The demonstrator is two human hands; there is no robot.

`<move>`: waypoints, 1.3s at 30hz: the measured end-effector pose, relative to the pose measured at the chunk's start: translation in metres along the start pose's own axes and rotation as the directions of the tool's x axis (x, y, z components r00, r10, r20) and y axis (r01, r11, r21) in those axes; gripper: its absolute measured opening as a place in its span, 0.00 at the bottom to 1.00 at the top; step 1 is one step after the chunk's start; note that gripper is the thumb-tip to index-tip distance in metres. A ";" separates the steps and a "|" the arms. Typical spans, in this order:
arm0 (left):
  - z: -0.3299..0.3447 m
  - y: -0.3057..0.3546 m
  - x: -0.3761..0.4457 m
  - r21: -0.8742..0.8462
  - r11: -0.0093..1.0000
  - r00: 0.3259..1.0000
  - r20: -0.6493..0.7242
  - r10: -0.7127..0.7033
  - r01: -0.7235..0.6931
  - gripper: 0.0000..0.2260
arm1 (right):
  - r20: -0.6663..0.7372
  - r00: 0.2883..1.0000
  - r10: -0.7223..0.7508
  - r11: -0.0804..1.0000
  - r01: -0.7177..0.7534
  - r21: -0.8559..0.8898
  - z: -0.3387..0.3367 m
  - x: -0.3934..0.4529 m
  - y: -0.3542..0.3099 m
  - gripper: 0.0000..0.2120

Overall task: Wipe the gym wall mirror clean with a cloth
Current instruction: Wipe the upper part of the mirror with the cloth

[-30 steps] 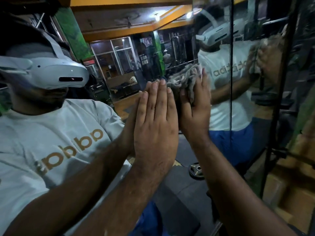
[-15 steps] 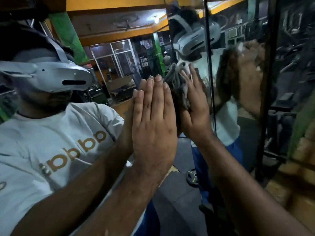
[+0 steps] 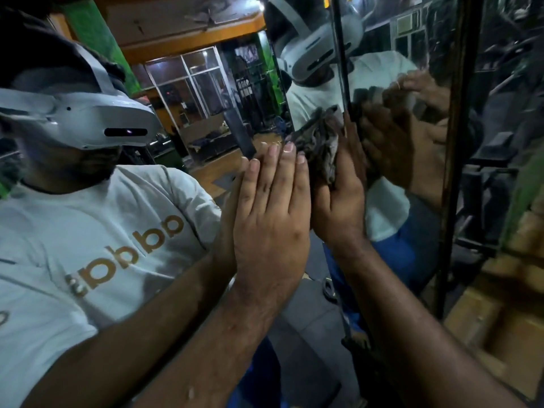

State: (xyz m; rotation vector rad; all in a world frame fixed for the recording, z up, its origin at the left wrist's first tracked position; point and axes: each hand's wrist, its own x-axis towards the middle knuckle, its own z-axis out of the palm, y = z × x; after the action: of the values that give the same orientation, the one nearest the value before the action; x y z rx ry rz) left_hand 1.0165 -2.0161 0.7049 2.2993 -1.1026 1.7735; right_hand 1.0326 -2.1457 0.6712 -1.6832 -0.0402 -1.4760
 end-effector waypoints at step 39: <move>-0.043 -0.026 -0.079 0.041 0.994 0.956 0.282 0.087 -0.103 0.29 | -0.082 0.958 0.274 0.961 -0.269 0.058 0.025 -0.122 -0.016 0.29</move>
State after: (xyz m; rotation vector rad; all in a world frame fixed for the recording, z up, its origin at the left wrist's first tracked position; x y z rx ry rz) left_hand 0.9872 -1.9385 0.6615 2.6359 -1.2363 1.5584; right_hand 1.0079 -2.0598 0.5824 -1.5164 0.1976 -1.3299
